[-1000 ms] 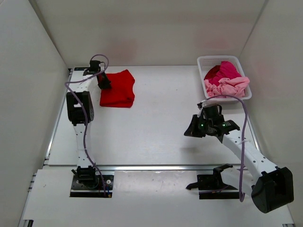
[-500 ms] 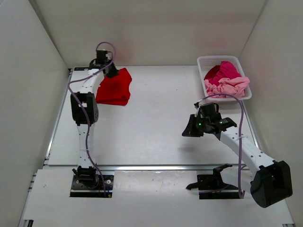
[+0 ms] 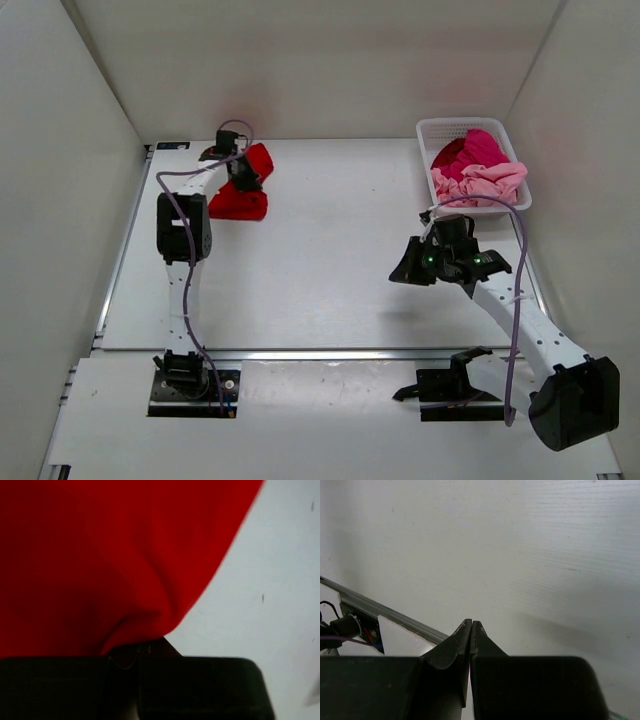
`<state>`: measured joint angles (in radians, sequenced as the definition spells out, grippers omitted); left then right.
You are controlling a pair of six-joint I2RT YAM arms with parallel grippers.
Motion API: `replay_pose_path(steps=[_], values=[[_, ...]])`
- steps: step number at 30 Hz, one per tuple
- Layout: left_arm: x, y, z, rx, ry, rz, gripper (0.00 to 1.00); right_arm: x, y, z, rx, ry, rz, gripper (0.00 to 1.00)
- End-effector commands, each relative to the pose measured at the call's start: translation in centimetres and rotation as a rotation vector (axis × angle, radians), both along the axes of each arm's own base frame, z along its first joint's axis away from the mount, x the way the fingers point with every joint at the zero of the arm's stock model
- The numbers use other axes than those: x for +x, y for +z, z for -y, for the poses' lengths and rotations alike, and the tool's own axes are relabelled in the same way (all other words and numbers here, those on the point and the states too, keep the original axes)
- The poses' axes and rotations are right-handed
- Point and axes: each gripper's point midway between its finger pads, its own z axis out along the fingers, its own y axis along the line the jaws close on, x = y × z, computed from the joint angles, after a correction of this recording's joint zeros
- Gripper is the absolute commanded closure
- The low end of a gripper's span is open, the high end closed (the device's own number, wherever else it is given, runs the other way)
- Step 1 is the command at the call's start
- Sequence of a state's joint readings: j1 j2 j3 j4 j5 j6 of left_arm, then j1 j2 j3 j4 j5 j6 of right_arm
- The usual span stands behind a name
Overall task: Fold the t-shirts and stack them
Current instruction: Place the square-folded T-shirt at the corner of the board.
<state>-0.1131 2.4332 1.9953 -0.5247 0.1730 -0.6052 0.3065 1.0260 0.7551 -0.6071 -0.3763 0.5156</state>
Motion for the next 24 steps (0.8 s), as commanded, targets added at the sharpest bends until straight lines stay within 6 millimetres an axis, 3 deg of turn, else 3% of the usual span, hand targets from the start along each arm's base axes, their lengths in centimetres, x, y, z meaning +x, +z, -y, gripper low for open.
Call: replay_pose_path(steps=[1,2,3,5,6,7,8,13,18,24], values=[[3.6,2.1,-4.7,-0.039,0.108,0.071,1.00,-0.6,0.3,-0.6,0.010,0.030,0.003,1.00],[4.6,2.7,-5.3,-0.049,0.126,0.089,1.00,-0.9,-0.1,-1.0,0.001,0.039,-0.008,1.00],[5.2,1.9,-5.5,-0.047,0.142,0.085,1.00,-1.4,-0.1,-1.7,0.003,0.060,-0.015,1.00],[6.8,3.1,-6.0,-0.065,0.163,0.127,1.00,-1.8,-0.5,-2.1,-0.004,0.068,-0.030,1.00],[7.1,2.4,-5.8,-0.079,0.166,0.127,1.00,-2.0,-0.6,-2.4,-0.004,0.070,-0.044,1.00],[7.9,3.5,-8.4,-0.086,0.199,0.154,1.00,-2.0,-0.7,-2.3,-0.013,0.068,-0.044,0.99],[8.3,4.1,-9.5,-0.085,0.210,0.168,1.00,-2.1,-0.8,-2.5,-0.008,0.070,-0.048,1.00],[7.8,2.6,-13.8,-0.085,0.267,0.144,1.00,-2.0,-0.6,-2.3,0.002,0.042,-0.052,0.99],[7.4,3.6,-18.1,-0.053,0.319,0.160,1.00,-1.8,-0.5,-2.4,0.001,0.041,-0.059,1.00],[7.3,4.9,-21.5,-0.043,0.367,0.190,1.00,-2.2,-0.5,-2.4,0.007,0.040,-0.074,1.00]])
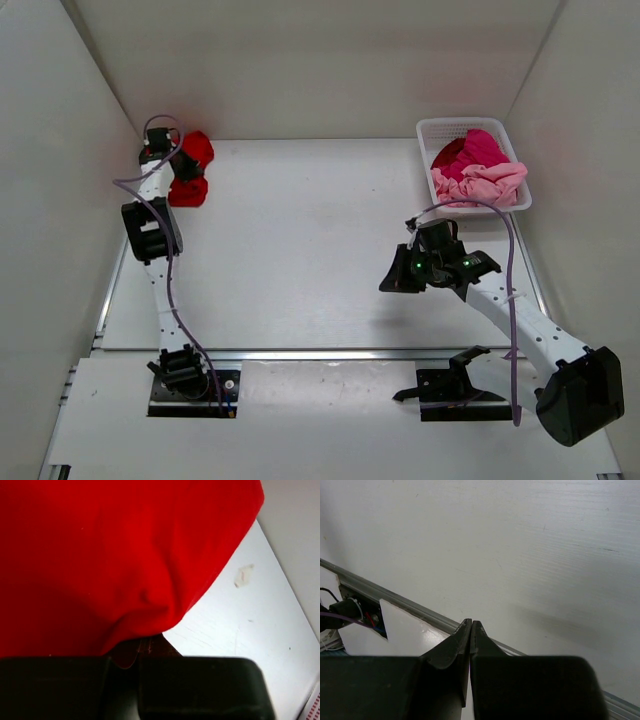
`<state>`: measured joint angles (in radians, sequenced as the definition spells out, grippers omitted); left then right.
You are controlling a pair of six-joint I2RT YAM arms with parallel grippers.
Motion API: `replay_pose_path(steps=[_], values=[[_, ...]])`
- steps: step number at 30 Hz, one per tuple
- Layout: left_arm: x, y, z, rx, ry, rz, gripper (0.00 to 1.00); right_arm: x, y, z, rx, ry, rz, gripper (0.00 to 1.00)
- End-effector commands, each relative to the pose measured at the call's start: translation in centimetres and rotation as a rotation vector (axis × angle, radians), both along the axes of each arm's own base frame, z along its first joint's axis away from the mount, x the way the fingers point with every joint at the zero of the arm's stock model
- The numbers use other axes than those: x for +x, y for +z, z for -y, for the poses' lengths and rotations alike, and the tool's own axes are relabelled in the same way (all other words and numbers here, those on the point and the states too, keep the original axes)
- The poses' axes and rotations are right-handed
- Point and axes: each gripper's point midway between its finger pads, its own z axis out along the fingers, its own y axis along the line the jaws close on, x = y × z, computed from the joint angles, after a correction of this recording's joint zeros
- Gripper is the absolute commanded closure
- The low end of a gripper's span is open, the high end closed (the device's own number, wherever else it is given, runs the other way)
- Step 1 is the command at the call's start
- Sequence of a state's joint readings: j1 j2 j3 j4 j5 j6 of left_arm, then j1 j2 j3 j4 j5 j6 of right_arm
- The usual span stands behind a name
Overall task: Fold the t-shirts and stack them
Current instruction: Place the square-folded T-shirt at the corner of the board, then reset both arms
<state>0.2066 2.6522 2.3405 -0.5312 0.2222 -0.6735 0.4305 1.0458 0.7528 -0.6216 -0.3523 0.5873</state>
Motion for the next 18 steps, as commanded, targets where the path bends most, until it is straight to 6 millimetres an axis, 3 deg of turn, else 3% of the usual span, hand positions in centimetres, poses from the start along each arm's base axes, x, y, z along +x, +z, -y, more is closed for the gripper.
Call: replay_pose_path(steps=[1,5,6,9,10,12,15,18], values=[[0.3,4.9,-3.0,0.054,0.042,0.076,0.98,-0.3,0.2,0.0,0.011,-0.013,-0.013,0.99],[0.5,5.9,-3.9,0.062,0.071,0.091,0.92,-0.7,0.1,0.1,0.015,-0.016,-0.019,1.00],[0.8,7.0,-4.0,0.062,0.073,0.120,0.89,-0.9,0.1,0.2,0.016,-0.018,-0.023,1.00],[0.7,7.6,-2.5,0.035,0.033,0.127,0.67,-1.1,0.1,0.1,0.028,-0.018,-0.025,1.00],[0.7,8.3,-1.0,0.041,0.002,0.133,0.55,-1.3,-0.1,0.1,0.034,-0.017,-0.029,1.00],[0.4,10.4,1.0,0.060,-0.034,0.152,0.02,-1.0,0.5,-0.2,0.050,-0.014,-0.006,1.00],[0.4,12.7,5.4,0.098,-0.098,0.176,0.01,-0.9,0.6,-0.3,0.052,-0.007,0.002,1.00],[-0.3,17.8,11.0,0.114,-0.179,0.262,0.02,-0.6,1.2,-0.3,0.048,0.007,0.038,0.97]])
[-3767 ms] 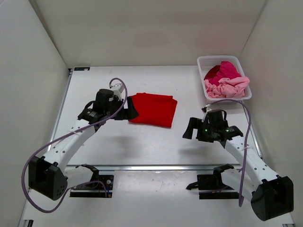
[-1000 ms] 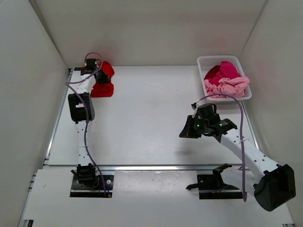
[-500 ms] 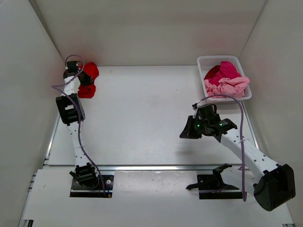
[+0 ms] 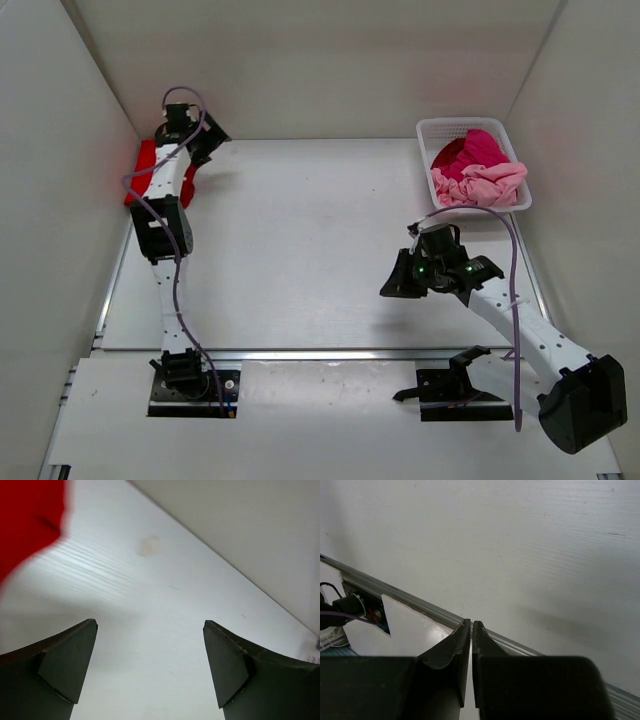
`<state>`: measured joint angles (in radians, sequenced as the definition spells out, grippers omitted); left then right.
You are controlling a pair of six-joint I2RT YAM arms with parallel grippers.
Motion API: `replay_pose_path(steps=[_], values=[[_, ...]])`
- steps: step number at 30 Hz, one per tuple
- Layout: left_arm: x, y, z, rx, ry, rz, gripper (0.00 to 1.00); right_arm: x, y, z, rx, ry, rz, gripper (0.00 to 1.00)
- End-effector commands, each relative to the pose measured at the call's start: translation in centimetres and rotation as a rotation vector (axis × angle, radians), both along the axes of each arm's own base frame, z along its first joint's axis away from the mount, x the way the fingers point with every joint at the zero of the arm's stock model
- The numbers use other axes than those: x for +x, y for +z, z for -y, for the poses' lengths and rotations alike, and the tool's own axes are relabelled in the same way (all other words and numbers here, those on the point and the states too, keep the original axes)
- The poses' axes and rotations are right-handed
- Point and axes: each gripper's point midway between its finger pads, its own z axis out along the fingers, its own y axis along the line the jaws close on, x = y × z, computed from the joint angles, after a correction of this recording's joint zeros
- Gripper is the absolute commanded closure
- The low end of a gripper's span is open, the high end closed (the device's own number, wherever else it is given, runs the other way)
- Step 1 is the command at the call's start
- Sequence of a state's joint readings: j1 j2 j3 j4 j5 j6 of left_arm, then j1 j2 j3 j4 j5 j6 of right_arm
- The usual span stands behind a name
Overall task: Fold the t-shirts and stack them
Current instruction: Reset both arms
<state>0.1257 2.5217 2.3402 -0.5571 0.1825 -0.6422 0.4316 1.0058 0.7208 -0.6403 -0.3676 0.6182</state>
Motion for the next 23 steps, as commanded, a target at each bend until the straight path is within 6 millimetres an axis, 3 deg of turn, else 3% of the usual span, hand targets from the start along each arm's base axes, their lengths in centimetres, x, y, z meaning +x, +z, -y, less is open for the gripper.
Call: replay_pose_path(steps=[1,2,3,5,6,7,8,9,10,12,13,15,16,18,19,20,23], values=[[-1.0,10.6,7.1,0.044,-0.123,0.165,0.01,0.5,1.4,-0.4,0.025,0.024,0.069,0.95],[-1.8,11.5,10.0,0.034,-0.177,0.173,0.01,0.6,1.5,-0.3,0.026,0.025,0.077,0.88],[-2.3,13.0,10.8,0.037,-0.193,0.199,0.01,0.8,1.8,-0.1,0.031,0.020,0.088,0.83],[-4.6,13.1,15.3,0.038,-0.292,0.182,0.01,0.7,1.4,0.2,0.020,0.018,0.090,0.54],[-5.8,14.6,16.6,0.040,-0.328,0.202,0.02,0.8,1.7,0.6,0.018,0.015,0.117,0.48],[-7.3,13.1,18.7,0.036,-0.382,0.165,0.01,0.5,1.4,0.5,0.022,0.023,0.116,0.38],[-9.5,12.6,20.8,0.024,-0.428,0.148,0.01,0.4,1.4,0.8,0.023,0.014,0.125,0.33],[-10.7,14.4,21.6,0.012,-0.442,0.187,0.01,0.4,1.5,1.3,0.022,-0.003,0.134,0.32],[-12.8,11.6,23.1,-0.003,-0.471,0.126,0.01,0.0,0.8,1.7,0.011,-0.010,0.113,0.32],[-17.7,10.3,24.8,-0.038,-0.504,0.074,0.02,-0.4,0.8,2.4,0.009,-0.023,0.134,0.32],[-18.5,10.4,24.9,-0.051,-0.513,0.083,0.01,-0.6,0.8,2.7,0.008,-0.027,0.138,0.31],[-23.2,9.6,24.9,-0.059,-0.535,0.064,0.01,-1.2,0.2,3.0,0.000,-0.020,0.136,0.31],[-24.2,9.4,24.7,-0.059,-0.543,0.063,0.02,-1.4,0.2,3.1,-0.002,-0.016,0.134,0.28],[-27.5,9.7,23.1,-0.054,-0.542,0.074,0.02,-1.8,-0.2,3.0,-0.015,-0.007,0.137,0.28],[-28.8,11.2,23.0,-0.057,-0.561,0.117,0.01,-1.9,-0.1,2.9,-0.011,-0.015,0.141,0.27],[-29.9,10.0,22.2,-0.055,-0.554,0.092,0.01,-1.8,-0.2,2.9,-0.019,-0.010,0.157,0.24],[-32.5,9.8,19.9,-0.022,-0.546,0.088,0.01,-1.8,0.1,2.2,-0.011,-0.005,0.168,0.12]])
